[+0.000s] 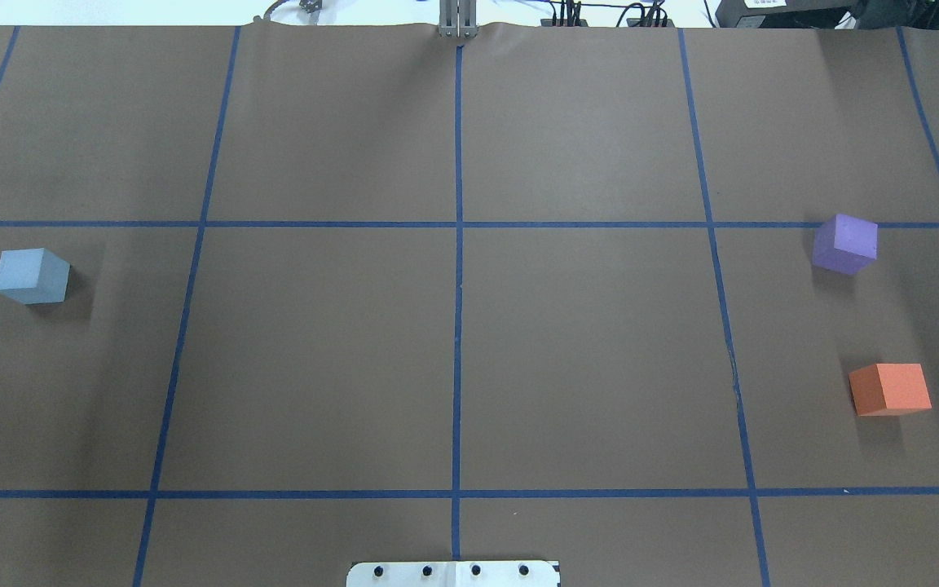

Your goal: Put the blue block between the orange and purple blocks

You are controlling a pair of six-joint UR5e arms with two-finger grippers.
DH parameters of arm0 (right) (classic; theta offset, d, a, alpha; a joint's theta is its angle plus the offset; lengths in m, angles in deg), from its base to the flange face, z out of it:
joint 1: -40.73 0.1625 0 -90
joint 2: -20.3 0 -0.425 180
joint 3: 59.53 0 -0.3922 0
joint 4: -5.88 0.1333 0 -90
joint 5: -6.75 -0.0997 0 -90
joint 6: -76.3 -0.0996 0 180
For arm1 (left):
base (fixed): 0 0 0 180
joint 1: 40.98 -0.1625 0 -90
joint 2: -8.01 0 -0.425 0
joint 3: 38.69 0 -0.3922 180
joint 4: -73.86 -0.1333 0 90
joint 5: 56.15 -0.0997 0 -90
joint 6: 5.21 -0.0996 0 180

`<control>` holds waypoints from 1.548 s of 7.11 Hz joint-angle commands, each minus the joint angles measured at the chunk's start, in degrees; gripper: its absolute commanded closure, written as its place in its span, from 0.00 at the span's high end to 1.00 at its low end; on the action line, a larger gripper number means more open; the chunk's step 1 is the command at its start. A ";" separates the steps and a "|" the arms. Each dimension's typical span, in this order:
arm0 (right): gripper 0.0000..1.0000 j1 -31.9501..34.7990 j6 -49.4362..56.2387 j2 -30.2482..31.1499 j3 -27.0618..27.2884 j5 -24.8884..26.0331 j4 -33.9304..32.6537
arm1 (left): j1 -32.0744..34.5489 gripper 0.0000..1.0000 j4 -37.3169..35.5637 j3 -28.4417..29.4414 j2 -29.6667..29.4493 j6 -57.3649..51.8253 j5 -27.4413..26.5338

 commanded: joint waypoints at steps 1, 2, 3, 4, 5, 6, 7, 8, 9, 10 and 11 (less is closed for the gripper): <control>1.00 0.00 0.42 -0.03 0.23 -0.12 0.07 | 0.09 1.00 0.00 0.00 -0.01 0.00 0.00; 1.00 0.00 0.16 -0.03 0.24 -0.13 0.07 | 0.09 1.00 0.00 -0.61 -0.01 -0.09 -0.08; 1.00 0.00 0.16 -0.03 0.15 -0.21 -0.02 | 0.09 1.00 0.00 -1.05 -0.10 -0.09 -0.09; 1.00 0.00 -0.01 -0.03 0.32 -0.21 0.07 | 0.09 1.00 0.00 -3.14 0.16 0.00 0.18; 1.00 0.00 -0.10 0.06 0.41 -0.30 -0.02 | -0.09 1.00 0.61 -5.60 1.64 0.00 0.79; 1.00 0.00 -0.10 0.06 0.67 -0.30 0.07 | -0.26 1.00 0.35 -7.97 1.83 0.09 1.05; 1.00 0.00 -0.02 0.06 0.76 -0.39 0.07 | -0.52 1.00 0.26 -12.00 2.10 0.26 1.06; 1.00 0.00 -0.02 -0.03 1.37 -0.30 0.07 | -1.05 1.00 0.09 -13.00 2.10 6.44 3.41; 1.00 0.00 -0.19 -0.03 2.07 -0.30 0.07 | -5.23 1.00 0.87 -13.44 1.84 19.90 7.43; 1.00 0.00 -0.36 -0.72 2.26 -0.30 0.07 | -10.75 1.00 4.79 -14.58 2.01 32.22 7.39; 1.00 0.00 -0.19 -1.34 3.21 -0.04 0.07 | -15.16 1.00 9.62 -14.24 2.27 42.26 6.69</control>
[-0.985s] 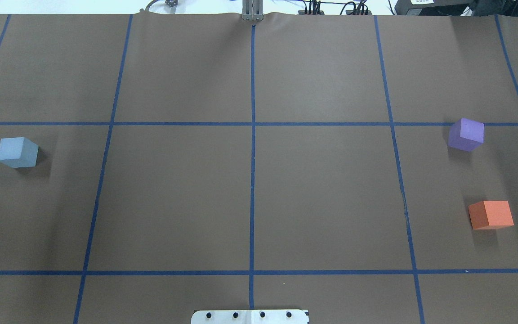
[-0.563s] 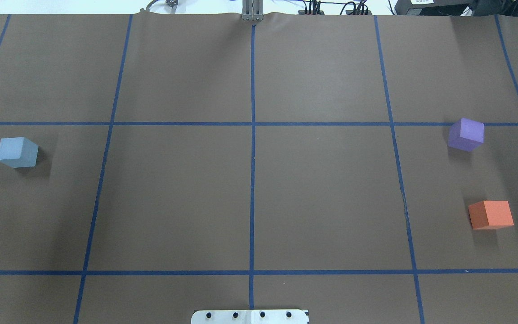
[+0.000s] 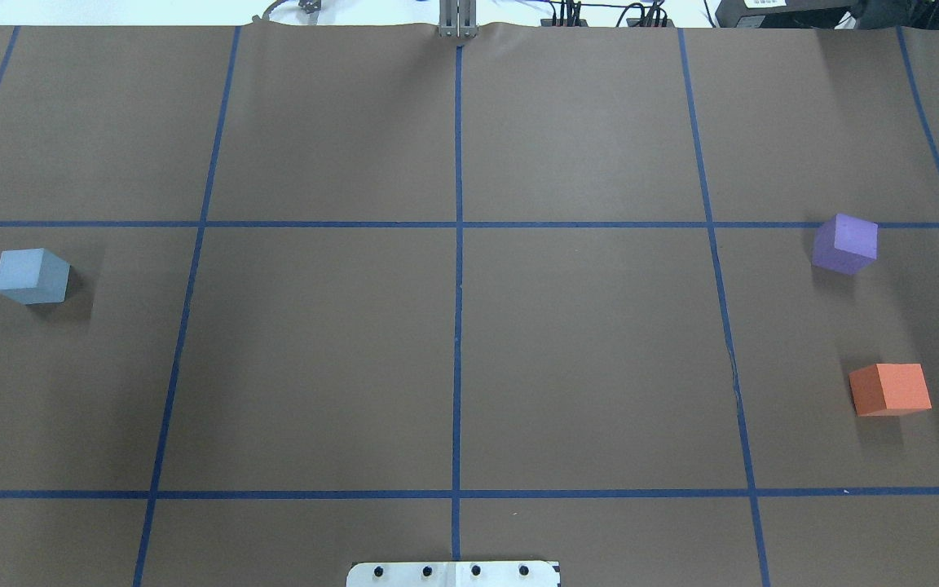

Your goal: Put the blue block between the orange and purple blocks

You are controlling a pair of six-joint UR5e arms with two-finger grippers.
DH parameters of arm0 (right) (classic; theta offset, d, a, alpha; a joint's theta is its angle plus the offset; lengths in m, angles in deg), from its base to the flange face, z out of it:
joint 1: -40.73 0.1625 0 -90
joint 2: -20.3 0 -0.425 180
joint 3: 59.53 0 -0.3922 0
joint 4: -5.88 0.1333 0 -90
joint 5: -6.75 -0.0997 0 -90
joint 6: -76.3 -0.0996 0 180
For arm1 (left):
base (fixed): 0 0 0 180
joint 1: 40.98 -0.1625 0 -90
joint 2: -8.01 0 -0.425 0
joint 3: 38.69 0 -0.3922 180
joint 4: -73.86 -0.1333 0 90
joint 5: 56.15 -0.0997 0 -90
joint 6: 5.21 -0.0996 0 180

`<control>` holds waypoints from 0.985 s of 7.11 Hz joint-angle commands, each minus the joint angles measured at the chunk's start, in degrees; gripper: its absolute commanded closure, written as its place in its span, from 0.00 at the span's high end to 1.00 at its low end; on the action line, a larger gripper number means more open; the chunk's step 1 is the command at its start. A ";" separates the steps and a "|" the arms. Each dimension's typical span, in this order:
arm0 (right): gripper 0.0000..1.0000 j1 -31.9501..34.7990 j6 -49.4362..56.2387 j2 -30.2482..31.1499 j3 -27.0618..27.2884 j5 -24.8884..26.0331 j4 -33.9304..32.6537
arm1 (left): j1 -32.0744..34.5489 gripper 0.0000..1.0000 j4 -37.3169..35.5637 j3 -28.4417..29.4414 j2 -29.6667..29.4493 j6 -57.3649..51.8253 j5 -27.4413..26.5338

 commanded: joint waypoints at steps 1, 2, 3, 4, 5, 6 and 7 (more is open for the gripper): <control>1.00 0.00 0.14 -0.81 0.93 0.21 -0.09 | -9.60 1.00 6.98 -0.34 0.49 20.11 -3.17; 1.00 0.00 0.40 -0.90 0.93 -0.05 -0.09 | -14.33 1.00 10.13 0.01 0.50 26.79 -7.03; 1.00 0.00 0.14 -0.90 0.59 -0.14 -0.09 | -19.17 1.00 11.90 0.53 0.58 30.51 -12.81; 1.00 0.00 -0.03 -0.73 0.50 -0.14 -0.09 | -22.69 1.00 12.35 0.97 0.50 32.63 -15.65; 1.00 0.00 -0.04 -0.47 0.41 -0.14 -0.17 | -26.21 1.00 12.44 1.67 0.41 33.26 -18.90; 1.00 0.00 -0.04 -0.55 0.41 -0.05 -0.09 | -27.55 1.00 13.57 3.25 0.15 33.18 -20.33; 1.00 0.00 -0.12 -0.81 0.41 -0.05 -0.09 | -27.65 1.00 17.59 6.74 -0.20 32.75 -20.51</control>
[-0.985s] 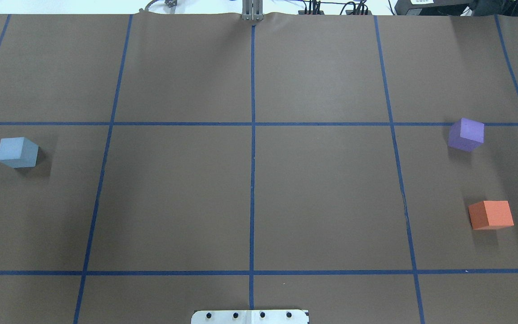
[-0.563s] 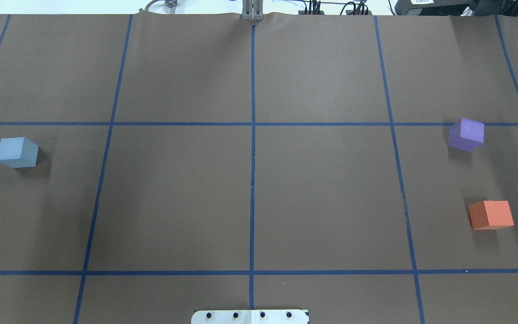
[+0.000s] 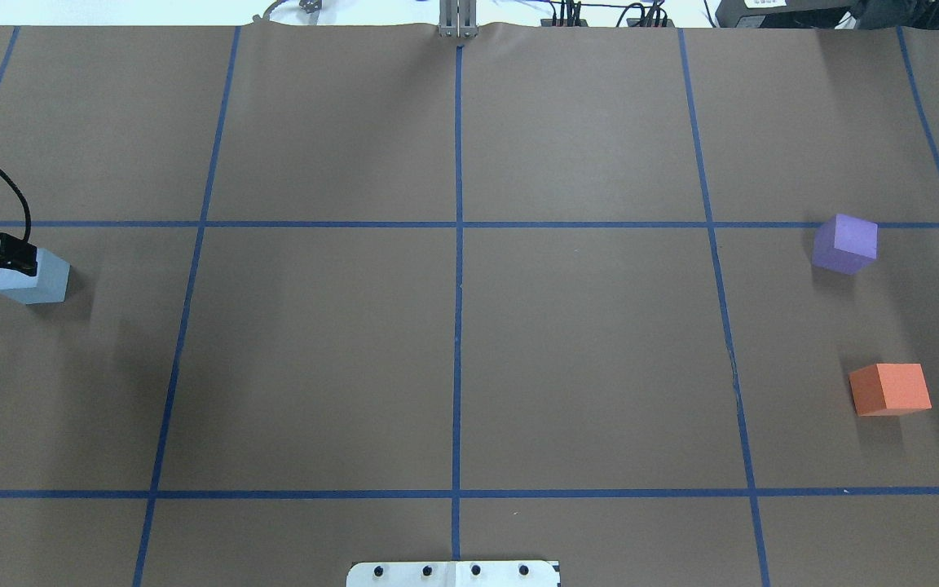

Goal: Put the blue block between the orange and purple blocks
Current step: 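Lower the left gripper onto the light blue cube and close it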

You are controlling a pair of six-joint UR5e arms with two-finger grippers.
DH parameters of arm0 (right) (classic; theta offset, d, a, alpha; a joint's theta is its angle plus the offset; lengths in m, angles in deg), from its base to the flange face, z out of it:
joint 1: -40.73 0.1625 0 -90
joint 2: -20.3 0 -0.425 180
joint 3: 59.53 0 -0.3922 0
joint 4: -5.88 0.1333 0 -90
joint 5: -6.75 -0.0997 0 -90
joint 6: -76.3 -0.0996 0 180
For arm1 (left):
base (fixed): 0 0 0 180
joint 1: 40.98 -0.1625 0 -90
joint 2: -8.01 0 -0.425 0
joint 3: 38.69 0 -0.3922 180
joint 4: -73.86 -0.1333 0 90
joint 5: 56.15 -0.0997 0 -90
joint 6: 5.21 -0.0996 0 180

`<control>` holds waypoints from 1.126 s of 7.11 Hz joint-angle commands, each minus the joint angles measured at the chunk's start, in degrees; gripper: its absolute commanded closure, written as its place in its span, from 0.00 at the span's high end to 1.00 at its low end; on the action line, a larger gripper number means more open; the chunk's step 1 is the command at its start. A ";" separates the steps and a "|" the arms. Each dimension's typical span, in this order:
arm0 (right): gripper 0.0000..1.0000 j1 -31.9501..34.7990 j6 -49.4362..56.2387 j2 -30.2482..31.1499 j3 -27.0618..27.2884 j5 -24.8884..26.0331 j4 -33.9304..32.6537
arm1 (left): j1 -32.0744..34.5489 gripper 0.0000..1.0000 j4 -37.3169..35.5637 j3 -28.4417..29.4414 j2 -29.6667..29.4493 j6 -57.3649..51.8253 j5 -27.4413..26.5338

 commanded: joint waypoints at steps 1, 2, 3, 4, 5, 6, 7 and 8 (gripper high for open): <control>1.00 0.00 -0.08 -0.27 0.06 0.03 0.11 | -1.06 1.00 7.89 6.96 -0.89 0.12 -1.11; 1.00 0.00 0.01 -0.36 0.24 0.03 0.11 | -1.06 1.00 8.72 8.65 -2.28 0.38 -1.11; 1.00 0.00 0.10 -0.45 0.24 0.12 0.11 | -1.06 1.00 8.73 8.49 -2.30 0.38 -0.59; 1.00 0.00 0.10 -0.62 0.24 0.12 0.02 | -1.06 1.00 8.73 8.40 -2.30 0.47 -0.41; 1.00 0.00 0.10 -0.54 0.24 0.12 0.02 | -1.06 1.00 8.73 8.84 -2.30 0.04 -0.50; 1.00 0.00 0.10 -0.54 0.24 0.12 0.02 | -1.06 0.99 8.81 9.71 -2.30 -0.14 -0.50; 1.00 0.00 0.10 -0.54 0.24 0.12 0.02 | -1.58 0.94 8.81 9.81 -2.38 -0.06 -0.50; 1.00 0.00 0.10 -0.54 0.15 0.12 0.02 | -1.84 0.50 8.99 9.46 -2.82 0.47 -0.41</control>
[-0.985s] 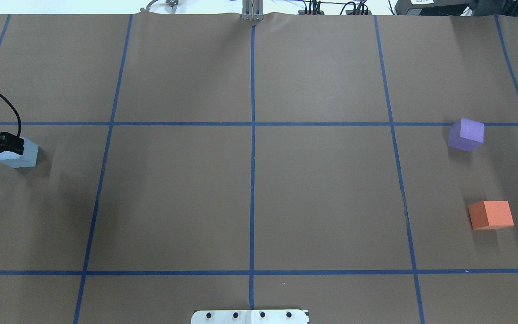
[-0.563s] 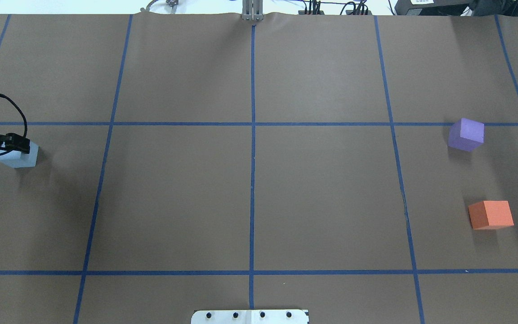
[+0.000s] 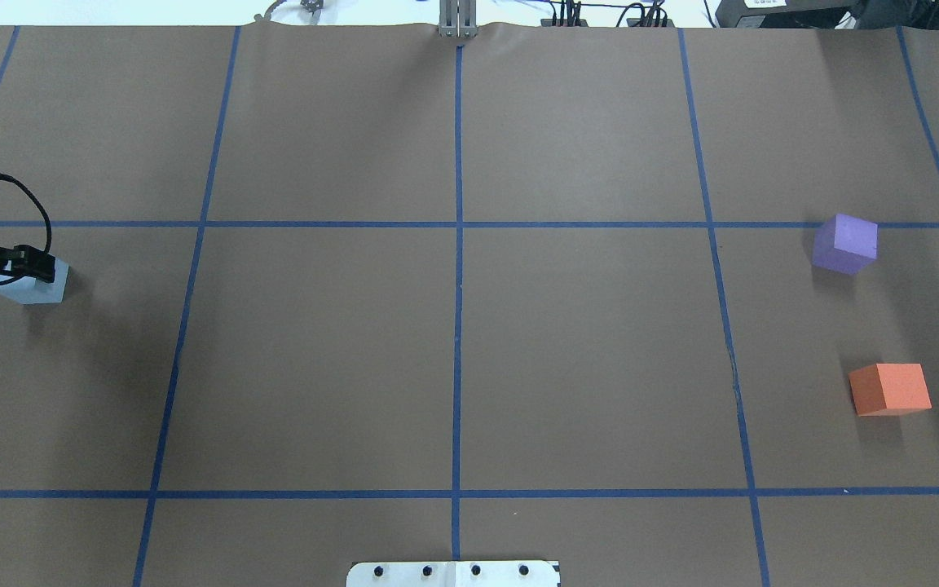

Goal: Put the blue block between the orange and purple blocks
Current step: 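Lower the left gripper onto the light blue cube and close it, then carry the light blue cube with the left gripper to the table center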

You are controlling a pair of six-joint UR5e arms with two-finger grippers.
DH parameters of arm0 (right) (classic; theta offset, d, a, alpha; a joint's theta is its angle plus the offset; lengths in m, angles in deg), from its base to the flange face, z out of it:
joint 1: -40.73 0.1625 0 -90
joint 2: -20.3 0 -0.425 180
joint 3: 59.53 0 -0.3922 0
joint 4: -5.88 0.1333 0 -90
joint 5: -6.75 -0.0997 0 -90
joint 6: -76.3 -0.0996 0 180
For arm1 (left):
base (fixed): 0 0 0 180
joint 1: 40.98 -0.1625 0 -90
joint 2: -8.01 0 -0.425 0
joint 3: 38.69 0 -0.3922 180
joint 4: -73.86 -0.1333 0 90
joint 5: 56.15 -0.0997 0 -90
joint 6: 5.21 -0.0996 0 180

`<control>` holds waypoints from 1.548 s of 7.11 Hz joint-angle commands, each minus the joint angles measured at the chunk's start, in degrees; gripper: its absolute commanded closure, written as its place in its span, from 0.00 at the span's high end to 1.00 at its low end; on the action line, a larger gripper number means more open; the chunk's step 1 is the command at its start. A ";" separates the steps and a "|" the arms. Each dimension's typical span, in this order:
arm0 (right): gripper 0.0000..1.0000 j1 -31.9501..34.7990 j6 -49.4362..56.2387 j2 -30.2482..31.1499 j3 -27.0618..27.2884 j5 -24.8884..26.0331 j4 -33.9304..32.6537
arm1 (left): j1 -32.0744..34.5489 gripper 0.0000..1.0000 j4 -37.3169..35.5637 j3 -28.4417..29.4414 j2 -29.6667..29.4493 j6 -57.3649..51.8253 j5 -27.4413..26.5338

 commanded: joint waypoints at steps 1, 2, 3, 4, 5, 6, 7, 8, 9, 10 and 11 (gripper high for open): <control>1.00 0.00 0.00 0.00 -0.16 0.00 0.00 | -0.29 0.01 -0.20 -0.89 -0.45 0.39 0.33; 1.00 0.00 0.00 0.00 -0.08 0.00 0.00 | -0.11 0.00 -0.82 -3.68 -0.10 0.31 3.64; 1.00 0.09 -0.09 0.53 -0.16 -0.26 -0.09 | 0.15 0.00 -1.60 -6.66 -0.18 0.39 7.85; 1.00 0.09 -0.17 0.79 -0.17 -0.35 -0.09 | -0.02 0.00 -7.96 -10.61 -2.27 0.74 8.41; 1.00 0.09 -1.22 0.79 0.97 -0.44 0.00 | 0.06 0.00 -19.95 -14.91 -8.91 0.83 8.42; 1.00 0.09 -4.10 -0.68 1.85 -0.61 0.00 | -0.29 0.00 -29.81 -18.26 -15.24 1.01 8.50; 1.00 0.17 -5.61 -3.48 2.03 -0.61 -0.53 | -1.51 0.00 -35.05 -19.17 -20.52 4.58 8.42; 1.00 0.26 -5.89 -5.25 2.55 -0.96 -0.88 | -5.78 0.00 -36.58 -17.43 -26.49 8.35 7.81; 1.00 0.18 -7.98 -8.49 3.08 -1.92 -3.23 | -10.35 0.00 -36.94 -13.15 -33.68 14.57 5.36; 1.00 0.00 -10.43 -12.26 4.83 -2.19 -7.87 | -15.27 0.00 -36.94 -7.19 -41.41 18.55 1.60; 1.00 -0.52 -10.63 -16.39 6.24 -2.20 -14.26 | -18.54 0.00 -36.94 -0.09 -48.19 19.02 -0.44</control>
